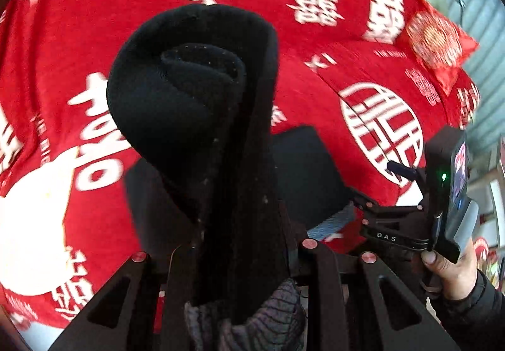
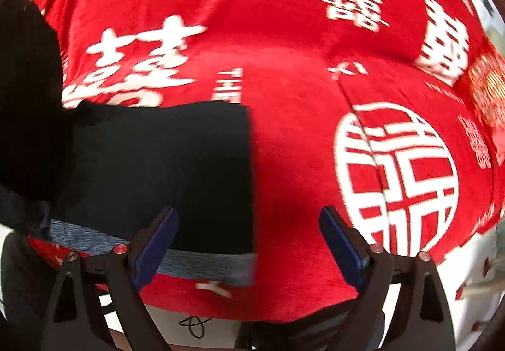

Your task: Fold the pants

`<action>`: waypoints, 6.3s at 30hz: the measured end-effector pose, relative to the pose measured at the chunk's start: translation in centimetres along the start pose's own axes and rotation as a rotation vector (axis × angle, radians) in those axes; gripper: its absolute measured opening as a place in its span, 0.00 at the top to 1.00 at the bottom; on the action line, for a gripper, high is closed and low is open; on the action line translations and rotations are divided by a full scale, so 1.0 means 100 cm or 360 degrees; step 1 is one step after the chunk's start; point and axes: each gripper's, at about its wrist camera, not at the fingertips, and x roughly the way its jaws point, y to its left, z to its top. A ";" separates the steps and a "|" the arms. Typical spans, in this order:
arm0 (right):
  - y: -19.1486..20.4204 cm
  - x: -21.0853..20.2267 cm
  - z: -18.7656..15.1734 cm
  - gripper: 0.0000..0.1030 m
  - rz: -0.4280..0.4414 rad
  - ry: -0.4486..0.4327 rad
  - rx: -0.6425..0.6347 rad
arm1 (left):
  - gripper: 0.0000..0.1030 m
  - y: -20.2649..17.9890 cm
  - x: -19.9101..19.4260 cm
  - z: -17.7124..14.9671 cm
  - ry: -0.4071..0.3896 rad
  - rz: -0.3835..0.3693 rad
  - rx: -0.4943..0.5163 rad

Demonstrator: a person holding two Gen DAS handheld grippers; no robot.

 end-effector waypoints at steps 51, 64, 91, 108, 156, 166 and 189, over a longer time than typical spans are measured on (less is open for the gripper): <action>0.026 0.026 -0.029 0.00 0.0290 0.0149 -0.0383 | 0.00 0.064 0.072 -0.089 0.0093 -0.0070 -0.0483; 0.056 -0.044 0.014 0.00 0.0264 -0.0184 -0.0482 | 0.00 0.058 0.086 -0.088 0.0130 0.0059 -0.0461; 0.089 0.067 0.049 0.00 0.0247 0.0198 -0.0233 | 0.00 0.059 0.093 -0.085 0.0106 0.0084 -0.0474; 0.096 0.051 0.017 0.00 0.0076 0.0286 -0.0216 | 0.00 0.056 0.096 -0.085 0.0105 0.0130 -0.0467; 0.020 0.090 0.020 0.00 0.0907 0.0183 -0.0014 | 0.00 0.088 0.123 -0.068 0.0131 -0.0175 -0.0467; 0.016 0.065 0.032 0.49 0.1001 0.0189 -0.0083 | 0.54 0.064 0.092 -0.058 0.0011 -0.0115 -0.0289; 0.018 0.074 0.035 0.50 0.1168 0.0236 -0.0097 | 0.56 0.080 0.095 -0.042 0.0036 -0.0274 -0.0290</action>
